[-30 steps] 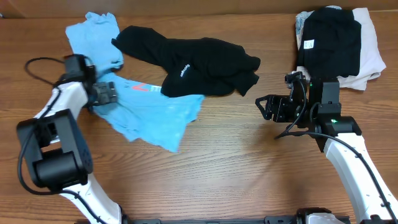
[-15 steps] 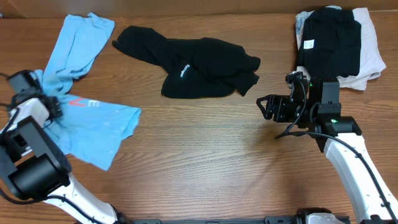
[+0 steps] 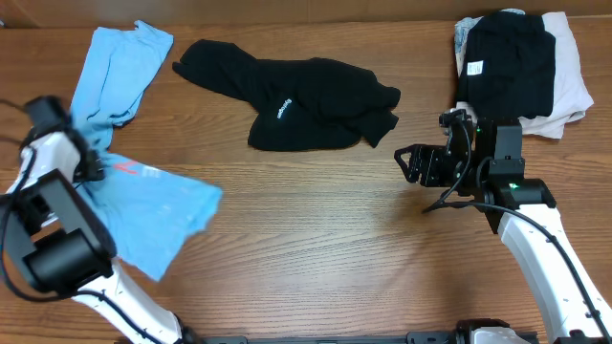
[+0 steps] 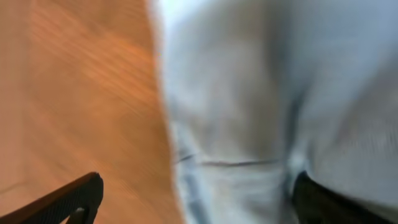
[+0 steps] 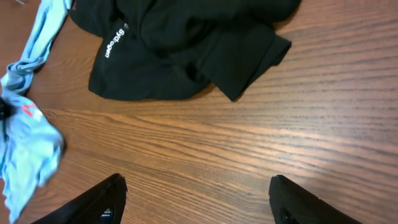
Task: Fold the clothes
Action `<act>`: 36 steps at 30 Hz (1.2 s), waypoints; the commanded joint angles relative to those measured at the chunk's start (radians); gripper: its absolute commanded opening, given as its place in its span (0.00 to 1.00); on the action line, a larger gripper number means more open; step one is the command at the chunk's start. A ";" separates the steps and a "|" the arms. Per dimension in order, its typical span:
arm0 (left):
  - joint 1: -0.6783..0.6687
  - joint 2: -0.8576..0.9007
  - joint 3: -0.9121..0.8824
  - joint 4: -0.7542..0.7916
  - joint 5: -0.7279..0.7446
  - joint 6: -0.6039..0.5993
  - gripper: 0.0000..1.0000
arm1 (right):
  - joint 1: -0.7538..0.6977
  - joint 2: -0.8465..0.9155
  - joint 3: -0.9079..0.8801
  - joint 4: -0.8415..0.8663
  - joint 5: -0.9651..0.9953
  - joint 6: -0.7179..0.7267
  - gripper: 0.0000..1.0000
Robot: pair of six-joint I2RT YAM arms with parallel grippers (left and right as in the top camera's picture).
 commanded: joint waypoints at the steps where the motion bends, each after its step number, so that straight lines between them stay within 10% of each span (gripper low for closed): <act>1: -0.107 0.034 0.092 -0.104 0.119 -0.132 1.00 | -0.004 -0.005 0.026 0.022 0.010 0.004 0.81; 7: -0.278 0.034 0.314 -0.406 0.129 -0.226 1.00 | -0.004 -0.005 0.026 0.043 0.010 0.004 0.82; 16: -0.489 0.034 0.337 -0.695 0.583 -0.238 0.82 | -0.004 -0.005 0.026 0.039 0.010 0.005 0.82; 36: -0.458 -0.226 -0.325 -0.340 0.615 -0.365 0.82 | -0.004 -0.005 0.026 0.036 0.010 0.005 0.82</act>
